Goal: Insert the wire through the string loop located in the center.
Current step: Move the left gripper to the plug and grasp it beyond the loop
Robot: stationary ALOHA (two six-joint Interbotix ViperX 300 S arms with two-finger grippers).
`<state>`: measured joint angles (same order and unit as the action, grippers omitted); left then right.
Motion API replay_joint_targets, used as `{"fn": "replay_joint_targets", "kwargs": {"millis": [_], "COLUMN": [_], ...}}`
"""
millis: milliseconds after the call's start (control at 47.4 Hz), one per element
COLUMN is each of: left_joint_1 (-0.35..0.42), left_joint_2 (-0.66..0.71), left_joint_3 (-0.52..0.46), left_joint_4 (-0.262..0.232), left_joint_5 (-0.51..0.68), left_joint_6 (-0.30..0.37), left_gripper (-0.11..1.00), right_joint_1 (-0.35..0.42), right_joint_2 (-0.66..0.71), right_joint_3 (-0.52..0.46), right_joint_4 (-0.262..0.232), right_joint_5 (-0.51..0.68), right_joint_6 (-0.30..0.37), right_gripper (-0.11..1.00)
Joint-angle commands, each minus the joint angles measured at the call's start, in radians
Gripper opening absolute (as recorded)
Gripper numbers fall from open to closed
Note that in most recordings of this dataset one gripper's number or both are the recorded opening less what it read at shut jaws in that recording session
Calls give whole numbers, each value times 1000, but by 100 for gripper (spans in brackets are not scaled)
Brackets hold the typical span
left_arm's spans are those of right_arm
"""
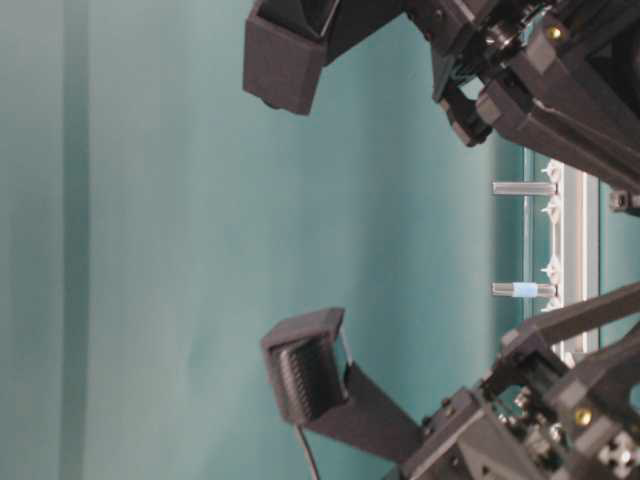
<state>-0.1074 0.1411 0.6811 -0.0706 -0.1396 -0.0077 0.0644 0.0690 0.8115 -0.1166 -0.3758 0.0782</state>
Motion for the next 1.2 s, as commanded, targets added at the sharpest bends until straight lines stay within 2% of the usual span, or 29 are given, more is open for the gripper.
{"fn": "replay_joint_targets", "kwargs": {"millis": [0,232,316,401,506,548,1181], "left_joint_1": [9,12,12,8,2,2,2], "left_joint_2": [-2,-5,-8,-14,-14,-12,-14], "left_joint_3": [-31,-38,-38,-38,-46,-46,-46], "left_joint_4": [3,5,3,5,3,5,3], "left_joint_5": [-8,-8,-8,-8,-8,-8,-5], "left_joint_6": [5,5,5,3,5,5,2], "left_gripper": [84,83,76,58,26,17,17], "right_joint_1": [-3,-3,-3,-3,-3,-3,-3], "right_joint_2": [-12,-12,-12,-12,-12,-12,-12], "right_joint_3": [-14,-15,-14,-12,-14,-12,0], "right_joint_4": [-2,-2,-2,-2,-2,-2,-8], "right_joint_5": [-12,-12,-12,-12,-12,-12,9], "right_joint_6": [-2,-2,-2,-2,-2,-2,2], "right_gripper": [7,7,7,7,7,7,7]}}
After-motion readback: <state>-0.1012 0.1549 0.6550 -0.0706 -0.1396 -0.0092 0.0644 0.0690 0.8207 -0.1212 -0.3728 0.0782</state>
